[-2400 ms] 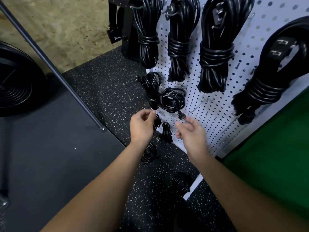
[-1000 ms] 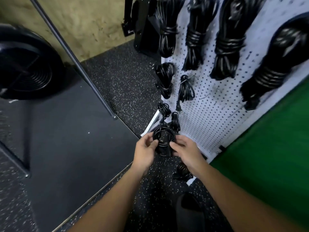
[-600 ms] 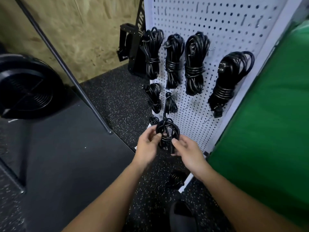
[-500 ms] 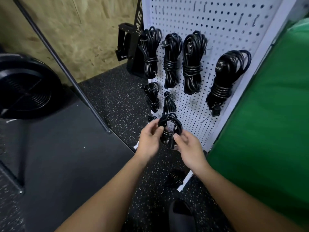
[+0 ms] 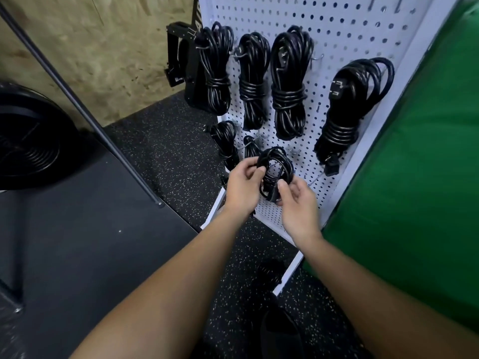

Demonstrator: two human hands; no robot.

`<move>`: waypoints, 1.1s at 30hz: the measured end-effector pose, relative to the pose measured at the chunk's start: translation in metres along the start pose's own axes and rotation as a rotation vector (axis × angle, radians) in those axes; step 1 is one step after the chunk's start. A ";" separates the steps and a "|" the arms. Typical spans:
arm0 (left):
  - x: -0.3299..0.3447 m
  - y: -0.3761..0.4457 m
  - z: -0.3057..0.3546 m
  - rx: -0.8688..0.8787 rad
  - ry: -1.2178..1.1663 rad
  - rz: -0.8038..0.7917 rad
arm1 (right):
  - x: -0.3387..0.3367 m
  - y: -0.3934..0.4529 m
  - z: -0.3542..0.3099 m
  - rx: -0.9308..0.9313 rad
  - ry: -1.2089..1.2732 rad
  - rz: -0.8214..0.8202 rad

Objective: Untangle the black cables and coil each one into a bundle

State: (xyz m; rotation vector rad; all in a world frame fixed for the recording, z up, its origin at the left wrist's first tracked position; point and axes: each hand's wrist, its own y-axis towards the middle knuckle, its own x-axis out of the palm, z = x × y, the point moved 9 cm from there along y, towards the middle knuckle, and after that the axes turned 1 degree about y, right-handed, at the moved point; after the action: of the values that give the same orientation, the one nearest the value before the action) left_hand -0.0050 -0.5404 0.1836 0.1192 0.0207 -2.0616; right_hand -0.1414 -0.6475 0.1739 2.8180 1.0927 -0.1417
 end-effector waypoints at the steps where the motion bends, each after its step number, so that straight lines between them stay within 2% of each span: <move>1: 0.003 0.003 -0.001 0.004 0.015 -0.002 | -0.002 0.005 0.006 0.017 -0.007 0.013; 7: 0.016 0.000 -0.017 0.001 0.045 0.013 | -0.013 0.014 0.028 0.035 -0.080 -0.008; 14: 0.003 -0.041 -0.097 -0.172 -0.044 -0.058 | -0.027 -0.004 0.094 0.044 -0.298 0.053; 17: -0.003 -0.068 -0.157 -0.287 0.030 -0.094 | -0.015 -0.012 0.142 0.122 -0.478 -0.078; 21: -0.015 -0.099 -0.239 -0.492 0.208 -0.047 | 0.006 -0.028 0.211 0.337 -0.682 -0.371; 23: -0.011 -0.109 -0.272 -0.567 0.283 -0.061 | 0.017 -0.034 0.234 0.291 -0.982 -0.530; 26: 0.000 -0.123 -0.308 -0.659 0.366 -0.123 | 0.037 -0.041 0.244 0.057 -1.449 -0.664; 28: 0.006 -0.130 -0.325 -0.670 0.418 -0.161 | 0.050 -0.048 0.252 -0.009 -1.572 -0.716; 30: 0.011 -0.133 -0.337 -0.669 0.449 -0.192 | 0.055 -0.052 0.264 0.008 -1.641 -0.735; 33: 0.016 -0.135 -0.352 -0.668 0.462 -0.246 | 0.055 -0.053 0.278 0.054 -1.598 -0.722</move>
State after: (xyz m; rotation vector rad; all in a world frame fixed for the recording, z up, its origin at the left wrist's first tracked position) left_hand -0.1044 -0.4671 -0.1730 0.1794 1.0382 -2.1160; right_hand -0.1495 -0.6110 -0.1118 1.2203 1.3135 -1.9248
